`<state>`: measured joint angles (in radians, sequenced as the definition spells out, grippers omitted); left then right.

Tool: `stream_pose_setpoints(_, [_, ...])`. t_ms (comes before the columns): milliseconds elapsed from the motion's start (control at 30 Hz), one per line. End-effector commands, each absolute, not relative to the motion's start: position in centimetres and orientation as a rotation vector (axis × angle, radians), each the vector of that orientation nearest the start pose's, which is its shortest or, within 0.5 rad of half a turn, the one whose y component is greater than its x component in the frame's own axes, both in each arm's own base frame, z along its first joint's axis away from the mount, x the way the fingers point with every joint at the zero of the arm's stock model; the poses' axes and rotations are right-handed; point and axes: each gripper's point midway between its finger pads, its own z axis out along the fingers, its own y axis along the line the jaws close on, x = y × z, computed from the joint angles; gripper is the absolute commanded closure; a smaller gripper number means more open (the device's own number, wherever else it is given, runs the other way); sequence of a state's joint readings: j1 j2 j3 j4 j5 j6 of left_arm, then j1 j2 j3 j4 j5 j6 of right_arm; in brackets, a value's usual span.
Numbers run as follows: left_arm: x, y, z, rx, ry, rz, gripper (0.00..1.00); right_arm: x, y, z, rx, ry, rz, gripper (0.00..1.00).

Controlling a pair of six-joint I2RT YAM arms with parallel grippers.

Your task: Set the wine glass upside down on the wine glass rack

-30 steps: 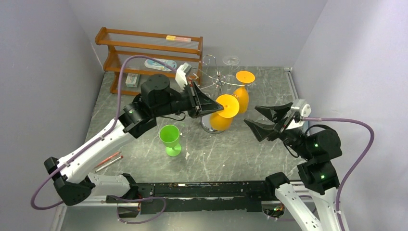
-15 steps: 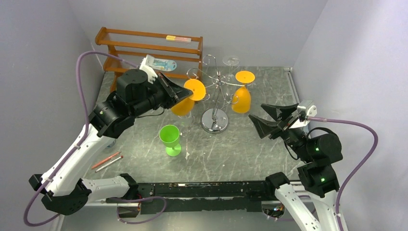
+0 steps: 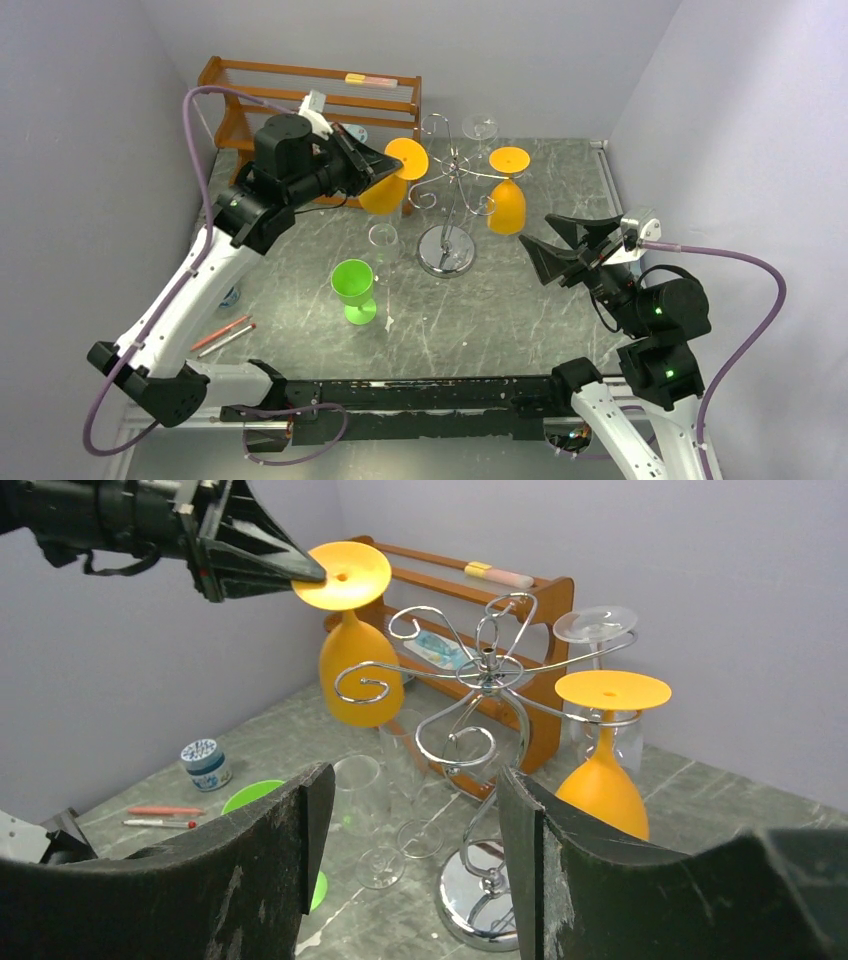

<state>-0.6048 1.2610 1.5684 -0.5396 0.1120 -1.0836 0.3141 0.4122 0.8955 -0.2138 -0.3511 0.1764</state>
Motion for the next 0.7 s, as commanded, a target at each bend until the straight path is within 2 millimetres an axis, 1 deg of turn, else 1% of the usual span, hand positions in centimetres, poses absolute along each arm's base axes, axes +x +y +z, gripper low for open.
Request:
stream_pose_setpoints(0, [28.3,-29.2,42.9,-0.257,1.955,-1.425,0.95,17.5,12.6,40.8,-0.383,1.278,0.645,0.36])
stream_pose_setpoints(200, [29.2,-30.2,42.0,-0.267,1.975,-1.463,0.95,17.6,12.5,40.5,-0.375,1.281,0.64,0.36])
stream_pose_setpoints(333, [30.0,-30.9,42.1,-0.25,1.955,-1.489,0.95,17.8,12.6,40.2,-0.373,1.289,0.642,0.36])
stream_pose_setpoints(433, [30.8,-31.3,41.7,-0.255,1.949,-1.525,0.95,17.8,12.6,40.1,-0.374,1.292,0.644,0.36])
stream_pose_setpoints(533, [31.4,-31.4,41.5,-0.257,1.936,-1.566,0.95,17.7,12.5,40.1,-0.37,1.292,0.643,0.36])
stream_pose_setpoints(667, [32.2,-31.1,41.4,-0.247,1.916,-1.568,0.95,17.6,12.5,40.1,-0.366,1.291,0.643,0.36])
